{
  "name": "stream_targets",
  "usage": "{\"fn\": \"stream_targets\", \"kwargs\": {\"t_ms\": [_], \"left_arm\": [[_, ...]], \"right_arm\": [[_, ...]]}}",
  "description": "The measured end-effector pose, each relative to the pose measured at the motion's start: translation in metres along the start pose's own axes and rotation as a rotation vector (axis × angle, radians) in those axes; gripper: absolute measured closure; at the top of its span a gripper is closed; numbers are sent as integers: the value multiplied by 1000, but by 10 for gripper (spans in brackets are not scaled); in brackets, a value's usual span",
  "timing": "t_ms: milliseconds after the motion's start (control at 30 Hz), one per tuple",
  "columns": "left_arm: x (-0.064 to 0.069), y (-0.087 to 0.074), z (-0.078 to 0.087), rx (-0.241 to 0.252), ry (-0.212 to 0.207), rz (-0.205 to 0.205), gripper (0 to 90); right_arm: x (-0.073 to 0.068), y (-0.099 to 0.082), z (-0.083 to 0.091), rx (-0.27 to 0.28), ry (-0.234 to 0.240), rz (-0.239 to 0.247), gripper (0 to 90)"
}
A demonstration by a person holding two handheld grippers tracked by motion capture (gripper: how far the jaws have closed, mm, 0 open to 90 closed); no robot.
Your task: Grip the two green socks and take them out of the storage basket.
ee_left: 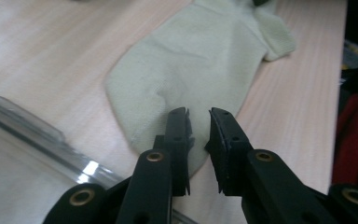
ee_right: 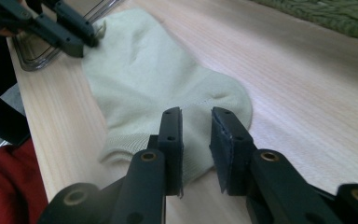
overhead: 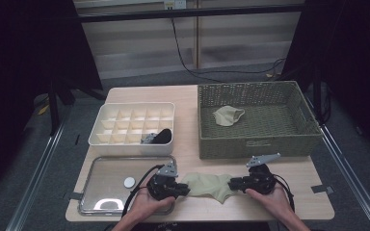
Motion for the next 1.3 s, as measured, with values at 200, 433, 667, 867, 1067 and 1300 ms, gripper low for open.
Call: {"fn": "stream_targets", "kwargs": {"t_ms": [200, 433, 667, 867, 1067, 1300], "left_arm": [[4, 0, -1, 3, -17, 5, 764], [6, 2, -3, -17, -26, -5, 782], [8, 3, -5, -19, -23, -13, 810], [5, 5, 0, 15, -27, -3, 835], [10, 9, 0, 37, -64, 7, 840], [13, 9, -6, 21, -64, -1, 831]], "right_arm": [[6, 2, -2, 20, -11, 0, 761], [9, 7, -4, 19, -33, 0, 760], [12, 15, -3, 46, -17, -5, 748], [20, 25, -11, 59, -16, -14, 724], [22, 32, -22, 60, -8, 6, 702], [24, 30, -25, 40, -20, 1, 688]]}}
Point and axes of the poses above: each handheld gripper's, and its own axes: z roughly backward along the jaws, y roughly out of its top, x roughly to its right, the point moved 1 cm from there along -z, roughly forward along the jaws, and after that the axes turned 6 degrees about x, right-handed, at the moved point
